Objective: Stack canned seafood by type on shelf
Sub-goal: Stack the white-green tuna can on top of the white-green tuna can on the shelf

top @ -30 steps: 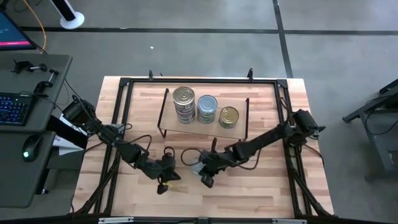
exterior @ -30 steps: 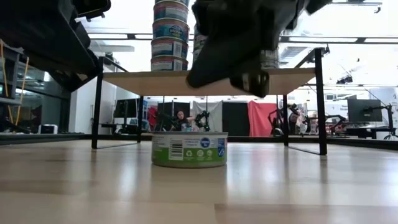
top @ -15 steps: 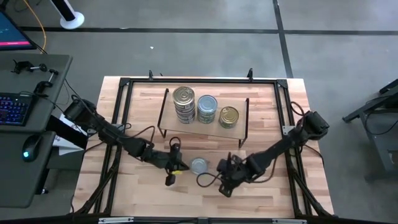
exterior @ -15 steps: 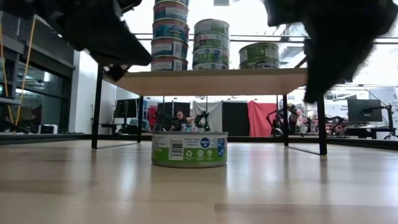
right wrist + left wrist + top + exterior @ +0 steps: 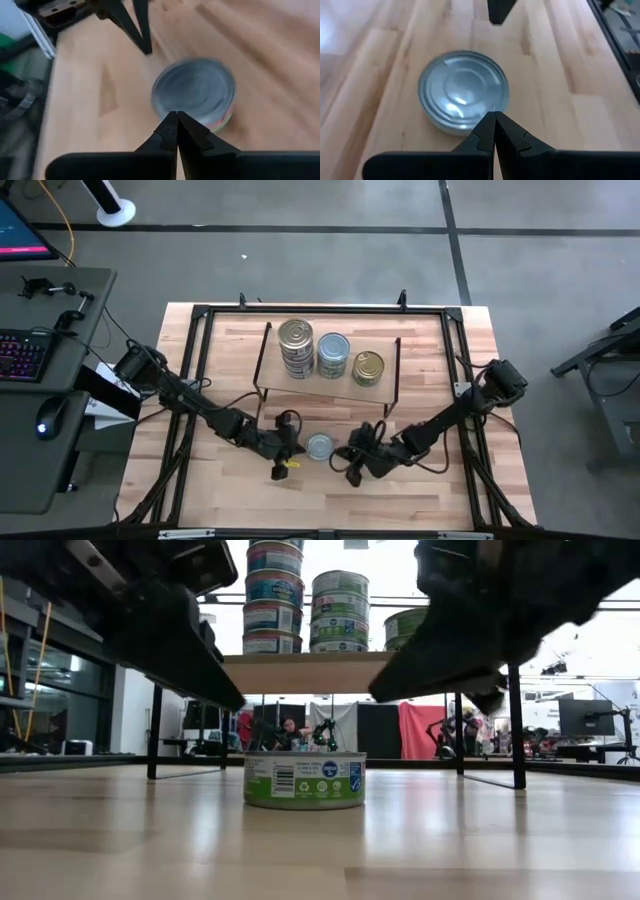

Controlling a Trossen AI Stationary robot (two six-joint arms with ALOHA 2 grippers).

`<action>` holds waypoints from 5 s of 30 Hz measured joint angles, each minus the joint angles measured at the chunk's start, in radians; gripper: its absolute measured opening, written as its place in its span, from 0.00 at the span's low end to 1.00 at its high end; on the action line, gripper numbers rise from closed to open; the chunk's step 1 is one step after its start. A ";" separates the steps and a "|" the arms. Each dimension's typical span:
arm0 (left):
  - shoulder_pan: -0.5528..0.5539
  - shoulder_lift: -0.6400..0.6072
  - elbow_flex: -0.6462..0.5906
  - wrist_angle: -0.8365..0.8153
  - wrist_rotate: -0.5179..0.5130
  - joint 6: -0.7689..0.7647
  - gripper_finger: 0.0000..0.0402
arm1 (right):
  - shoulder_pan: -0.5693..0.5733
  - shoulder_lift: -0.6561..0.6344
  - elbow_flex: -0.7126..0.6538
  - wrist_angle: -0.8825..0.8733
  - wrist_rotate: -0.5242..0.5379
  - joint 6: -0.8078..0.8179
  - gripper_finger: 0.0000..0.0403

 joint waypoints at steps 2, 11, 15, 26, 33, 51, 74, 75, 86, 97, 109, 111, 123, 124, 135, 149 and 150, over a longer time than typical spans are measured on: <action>0.005 0.015 0.000 0.025 -0.032 -0.001 0.00 | -0.022 0.009 0.016 -0.008 0.012 -0.108 0.00; 0.025 0.087 0.000 0.124 -0.030 -0.010 0.00 | -0.102 0.035 0.027 -0.019 -0.080 -0.163 0.00; 0.017 0.065 -0.001 0.112 -0.028 -0.056 0.00 | -0.089 0.040 0.025 -0.047 -0.082 -0.166 0.00; -0.024 0.001 -0.065 -0.028 -0.129 -0.167 0.00 | -0.059 0.052 0.025 -0.020 -0.043 -0.170 0.00; -0.024 0.028 -0.124 0.084 -0.135 -0.178 0.00 | -0.068 0.095 0.024 0.061 -0.007 -0.182 0.00; -0.014 0.191 -0.095 0.248 -0.090 -0.201 0.00 | -0.067 0.095 0.025 0.051 -0.008 -0.202 0.00; -0.020 0.152 -0.021 0.241 -0.154 -0.127 0.00 | 0.020 0.136 0.027 0.007 0.030 -0.027 0.00; -0.020 0.151 -0.015 0.242 -0.158 -0.126 0.00 | 0.024 0.137 0.027 0.008 0.029 -0.027 0.00; -0.029 0.150 0.068 0.249 -0.134 -0.071 0.00 | 0.028 0.146 0.023 -0.022 0.024 -0.022 0.00; -0.034 0.152 0.084 0.248 -0.141 -0.056 0.00 | 0.031 0.145 0.023 -0.013 0.023 -0.022 0.00; -0.034 0.152 0.083 0.246 -0.144 -0.056 0.00 | 0.067 0.143 0.024 -0.009 0.001 -0.022 0.00; -0.034 0.152 0.083 0.246 -0.144 -0.056 0.00 | 0.073 0.142 0.024 -0.006 0.001 -0.021 0.00; 0.022 -0.082 0.078 -0.200 -0.291 -0.049 0.00 | 0.011 0.013 0.026 -0.118 0.111 0.022 0.00; 0.039 -0.090 0.072 -0.199 -0.289 -0.039 0.00 | -0.007 0.005 0.026 -0.137 0.112 0.018 0.00; 0.183 0.135 0.020 0.209 -0.146 0.013 0.00 | -0.107 -0.003 0.026 -0.183 0.134 -0.004 0.00; 0.126 0.243 0.078 0.281 -0.042 -0.047 0.00 | -0.094 -0.002 0.025 -0.142 0.102 0.014 0.00; 0.116 0.239 0.078 0.285 -0.042 -0.047 0.00 | -0.088 -0.002 0.025 -0.140 0.099 0.025 0.00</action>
